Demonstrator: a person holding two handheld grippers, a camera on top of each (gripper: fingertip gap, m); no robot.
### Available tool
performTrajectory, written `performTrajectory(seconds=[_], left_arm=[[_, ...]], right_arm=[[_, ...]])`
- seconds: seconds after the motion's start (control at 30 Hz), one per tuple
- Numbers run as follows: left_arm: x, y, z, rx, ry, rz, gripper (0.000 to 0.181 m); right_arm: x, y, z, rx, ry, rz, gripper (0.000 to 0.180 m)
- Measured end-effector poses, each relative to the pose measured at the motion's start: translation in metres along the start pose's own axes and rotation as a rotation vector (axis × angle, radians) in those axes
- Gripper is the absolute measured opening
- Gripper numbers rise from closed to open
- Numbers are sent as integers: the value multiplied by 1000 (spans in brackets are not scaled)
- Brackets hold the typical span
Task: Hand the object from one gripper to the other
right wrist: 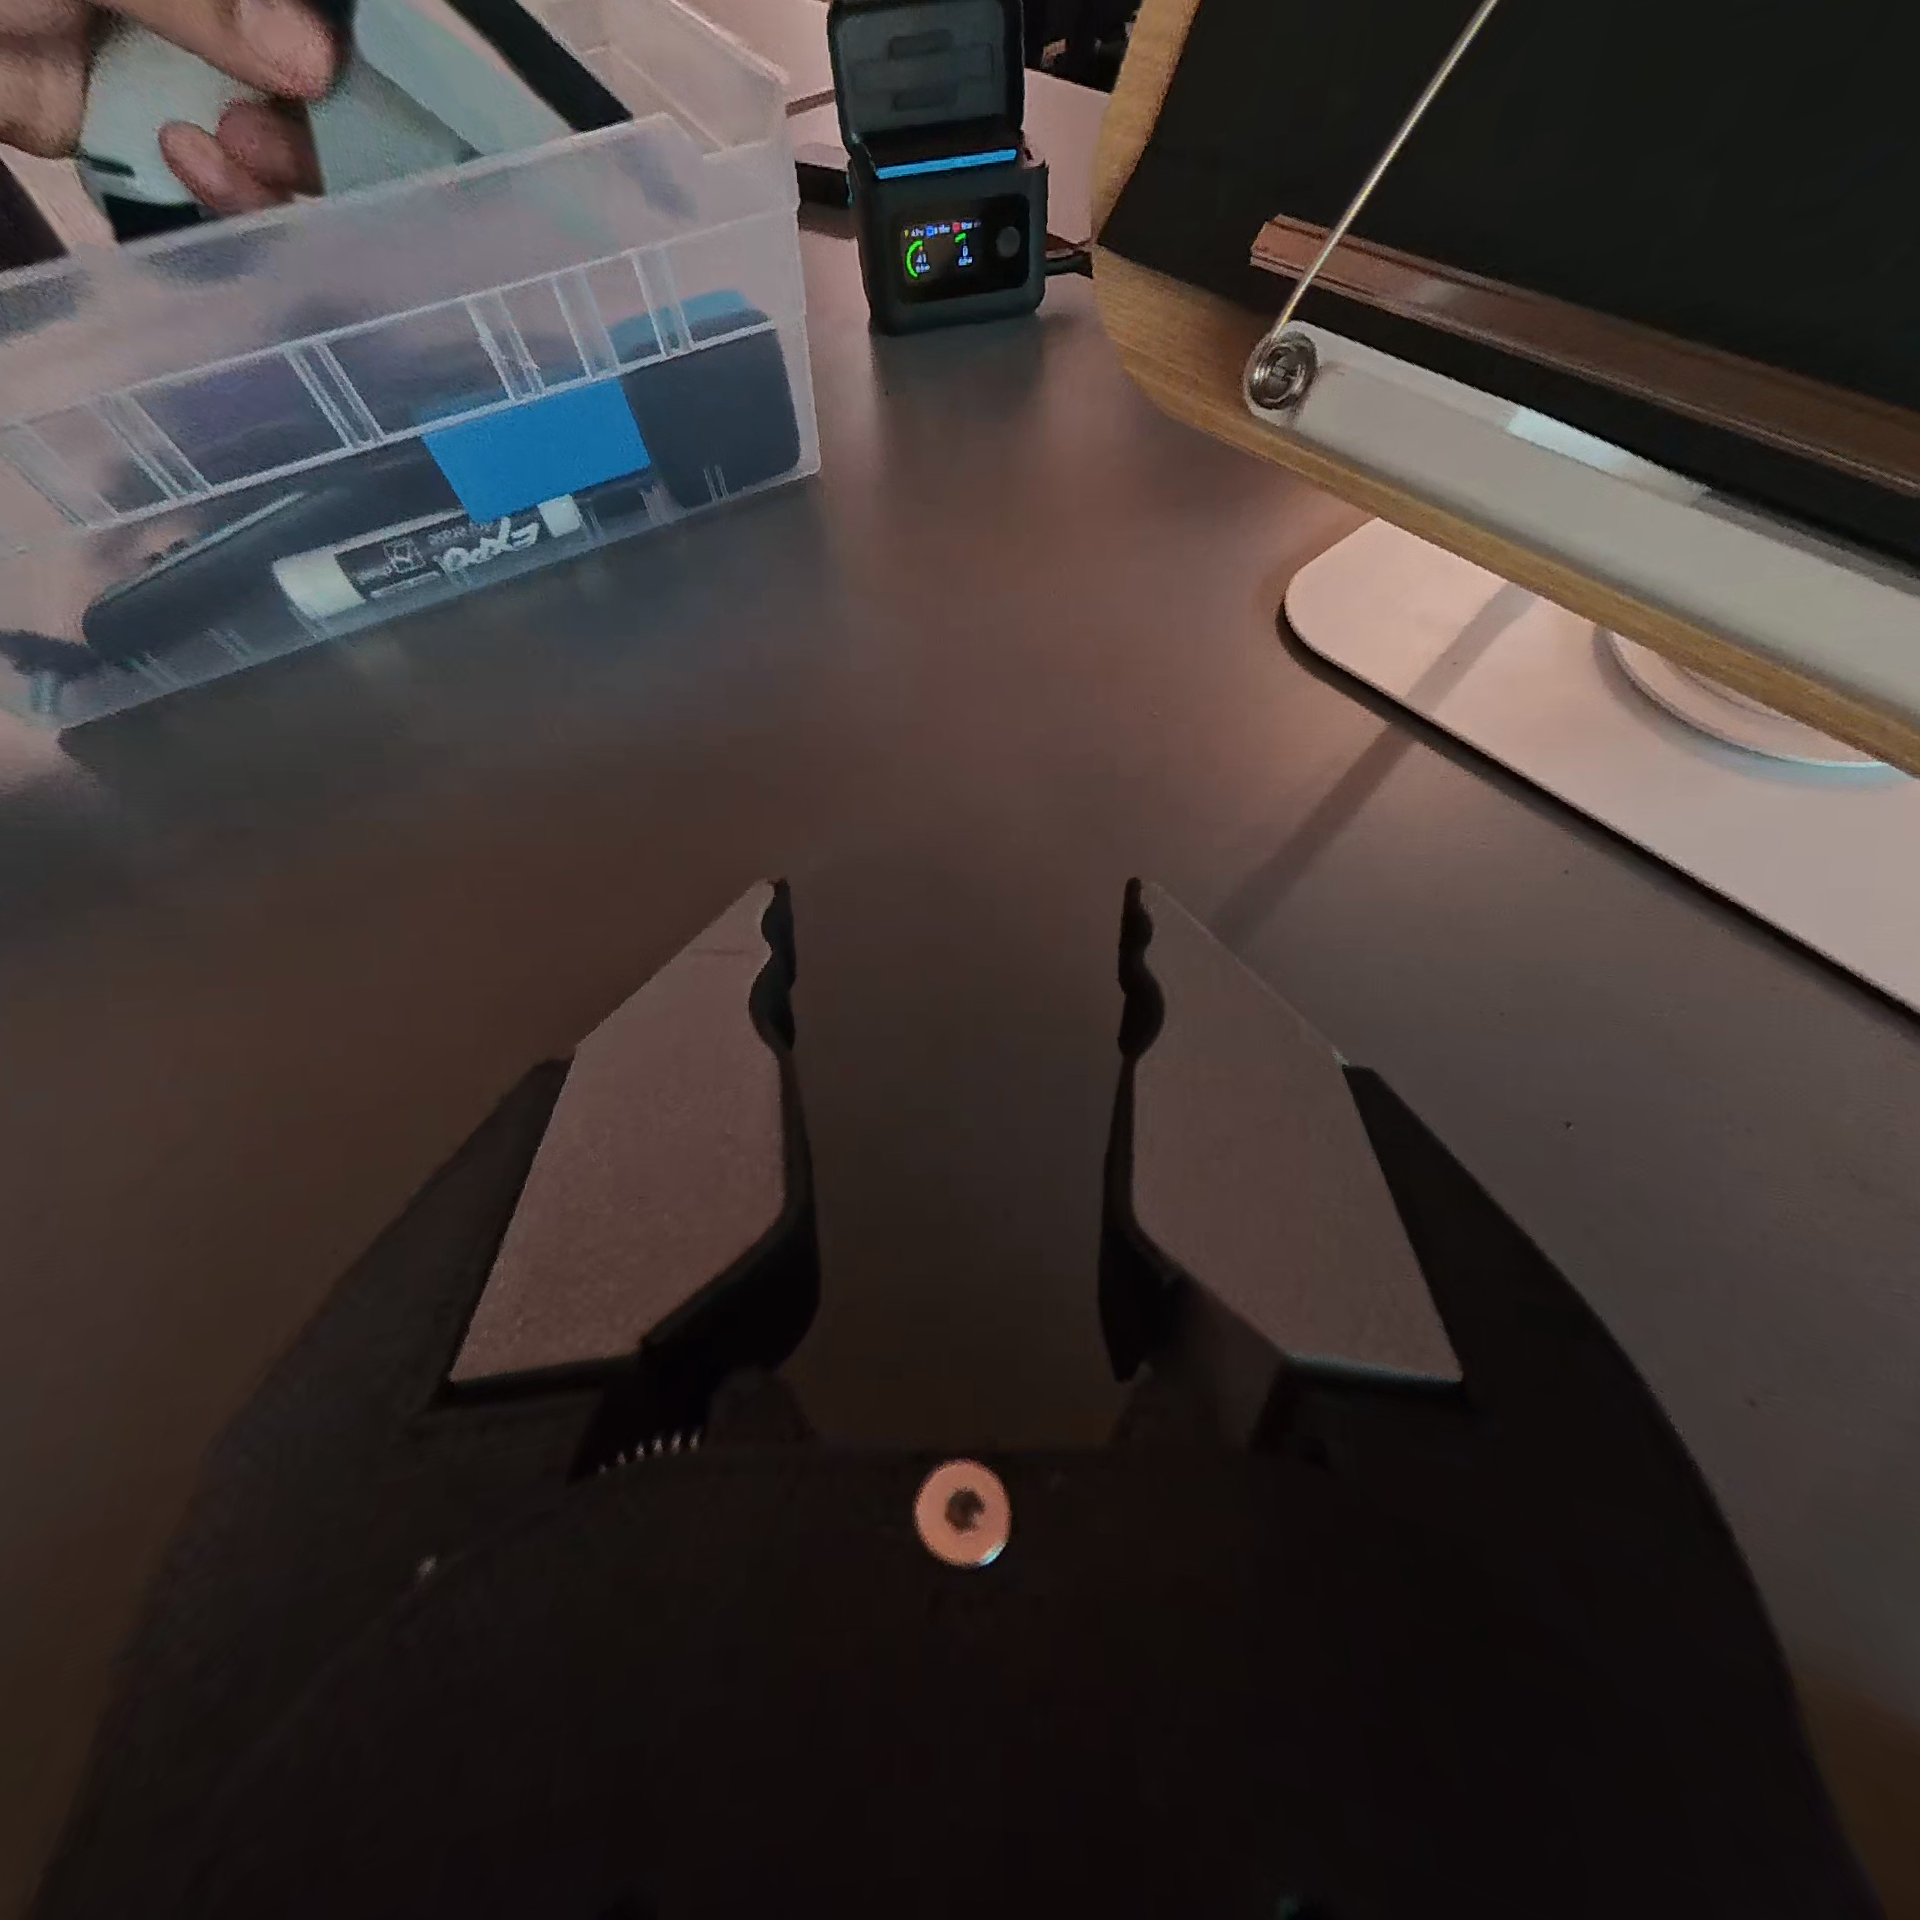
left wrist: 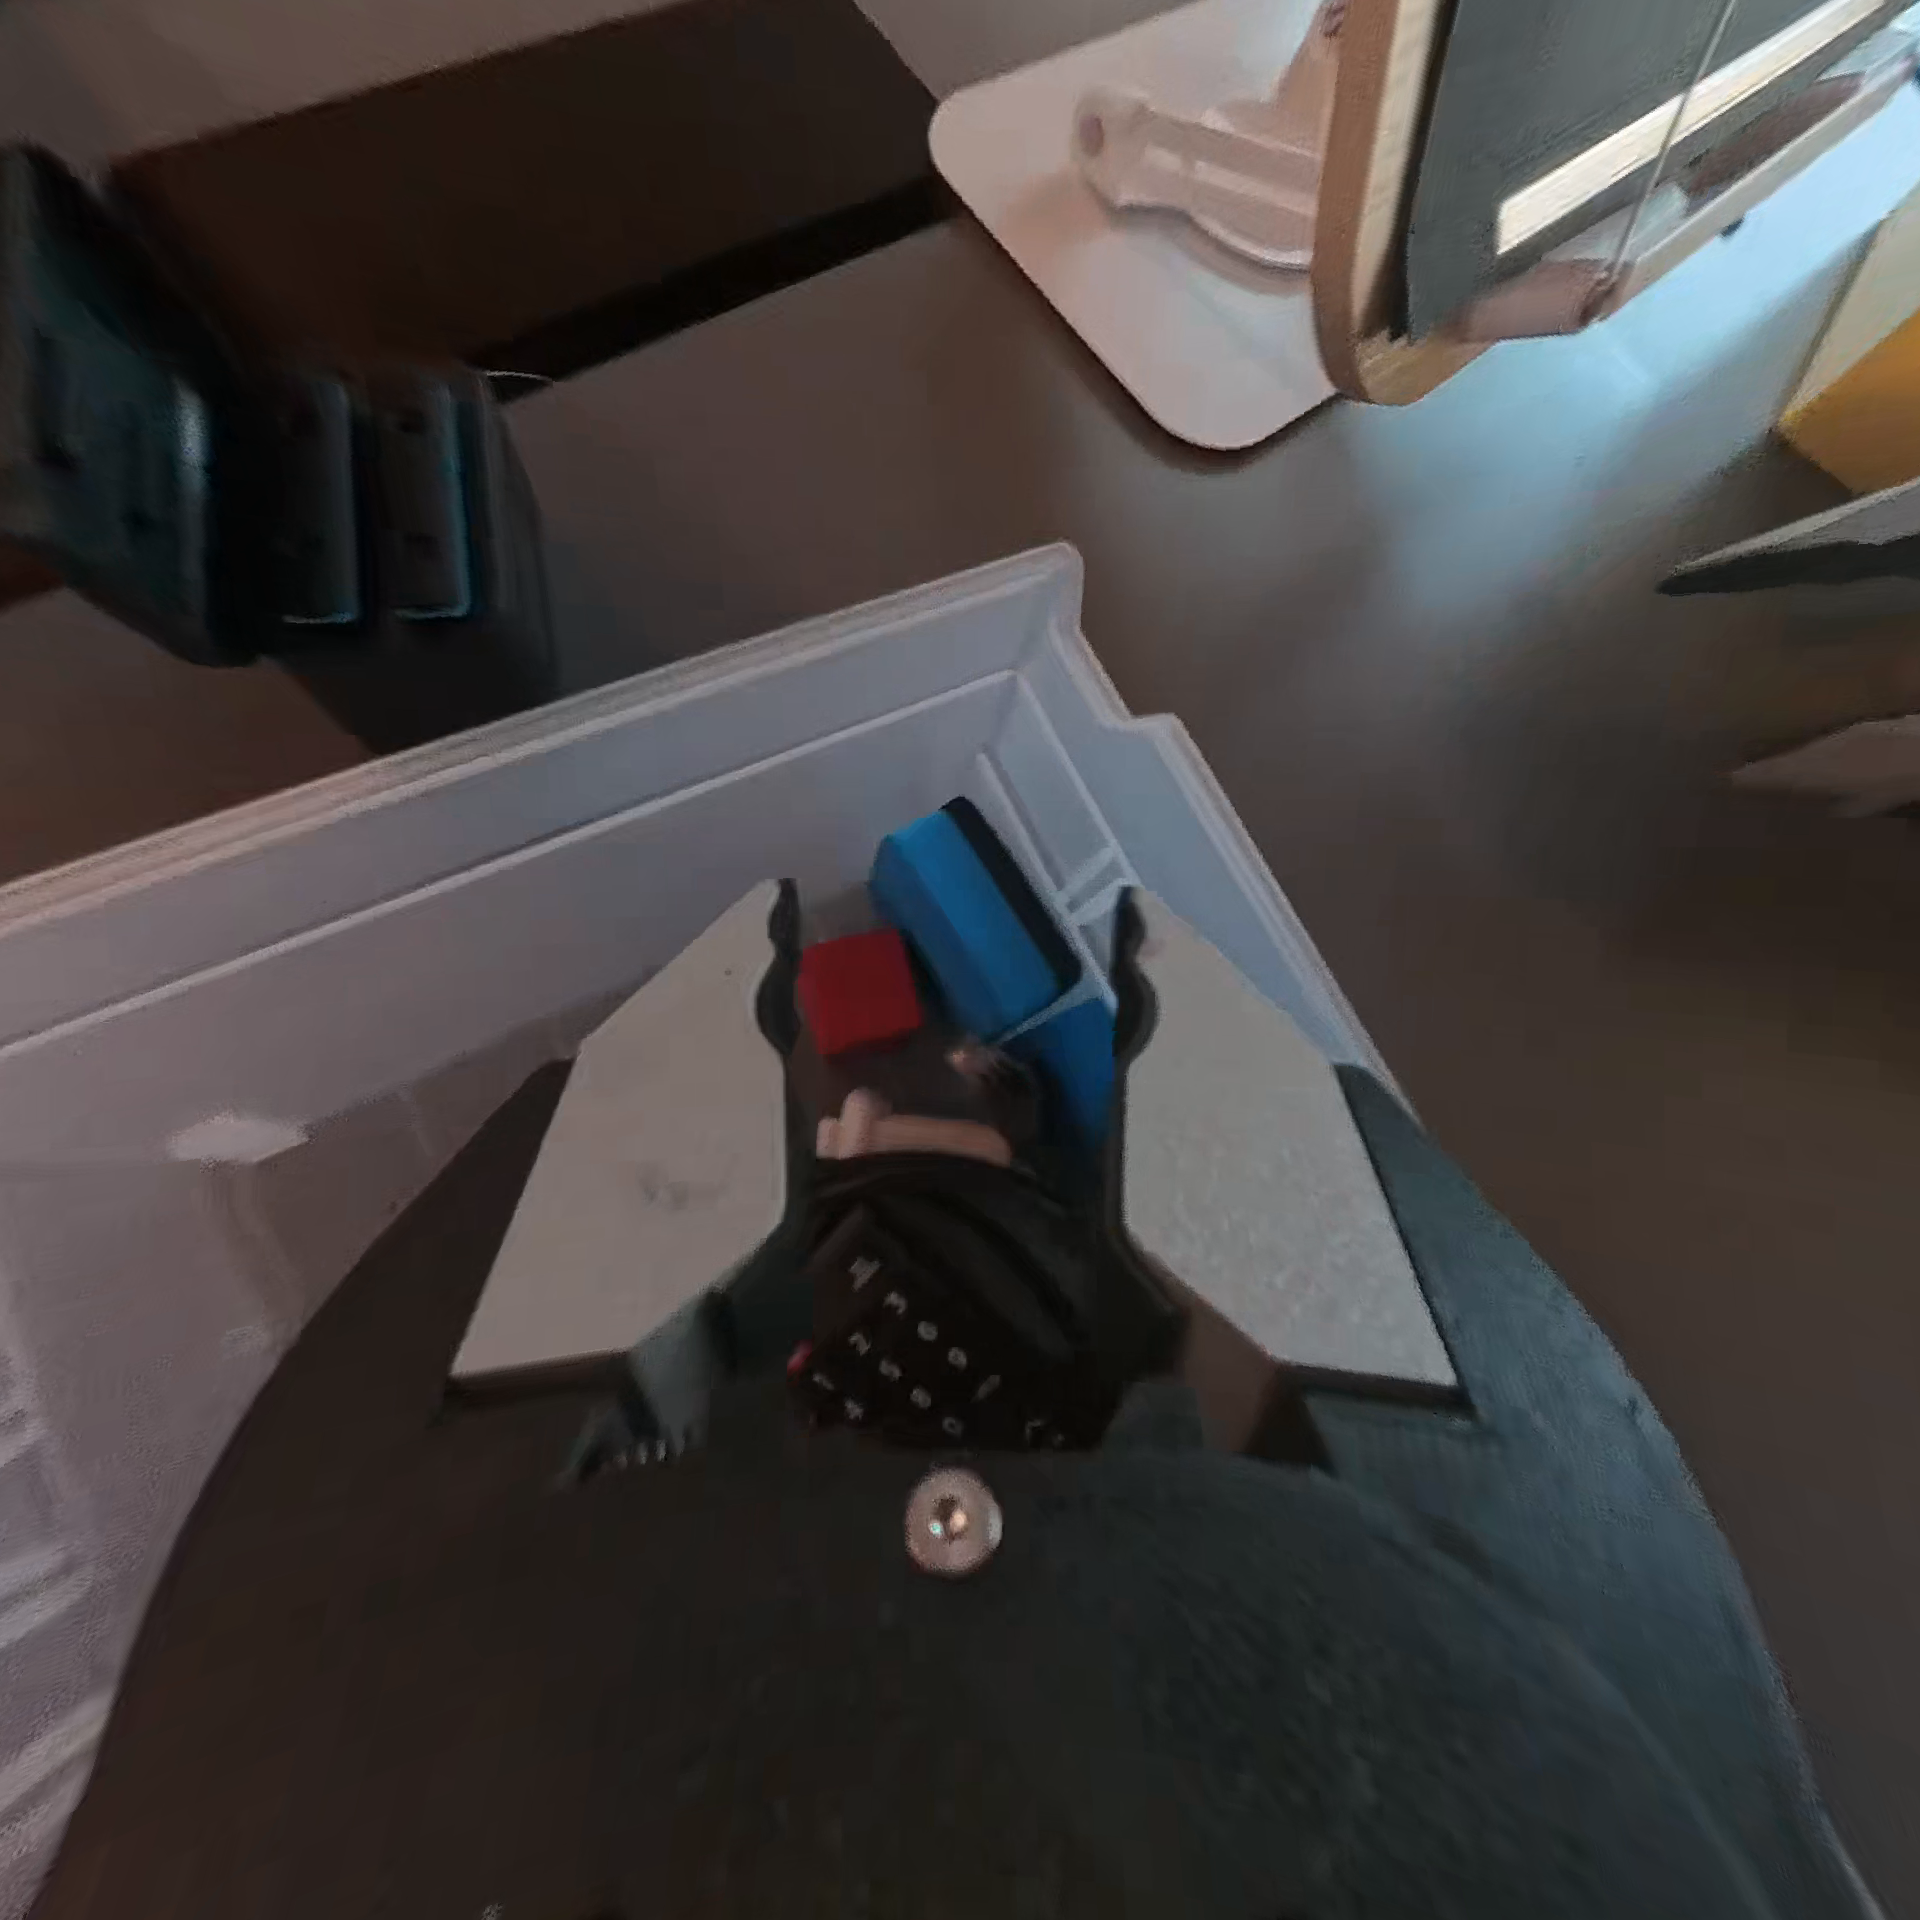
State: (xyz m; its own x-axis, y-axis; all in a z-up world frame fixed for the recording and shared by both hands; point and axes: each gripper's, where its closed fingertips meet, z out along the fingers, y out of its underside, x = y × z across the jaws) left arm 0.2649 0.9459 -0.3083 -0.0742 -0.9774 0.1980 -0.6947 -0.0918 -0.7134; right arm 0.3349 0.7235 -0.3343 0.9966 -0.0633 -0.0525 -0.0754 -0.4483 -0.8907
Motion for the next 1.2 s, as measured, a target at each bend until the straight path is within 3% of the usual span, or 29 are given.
performTrajectory(seconds=[0.07,0.17,0.23,0.4,0.5,0.63,0.73,0.97,1.1,1.2], left_arm=[[0,-3,4,1,30,-8,45],[-16,12,19,-75,-54,21,65],[-8,9,21,-44,23,-17,47],[-17,12,21,-40,40,-82,61],[-26,8,11,-29,12,-83,40],[-52,19,2,-73,-130,-45,37],[-38,23,4,-87,-25,-90,35],[-21,9,2,-23,106,-132,47],[-17,20,14,-85,91,-86,56],[-12,21,21,-100,90,-61,49]], right_arm=[[0,2,2,-17,4,-7,60],[-1,3,3,-28,7,-19,59],[-1,3,3,-27,6,-22,59],[0,3,2,-22,6,-15,57],[0,1,0,-10,8,-15,56],[0,1,0,-5,3,-10,56],[-1,1,0,-6,-2,-8,56],[-2,0,-1,1,-15,1,55],[-1,0,-1,2,-19,11,55],[-2,-1,-1,8,-23,12,55]])
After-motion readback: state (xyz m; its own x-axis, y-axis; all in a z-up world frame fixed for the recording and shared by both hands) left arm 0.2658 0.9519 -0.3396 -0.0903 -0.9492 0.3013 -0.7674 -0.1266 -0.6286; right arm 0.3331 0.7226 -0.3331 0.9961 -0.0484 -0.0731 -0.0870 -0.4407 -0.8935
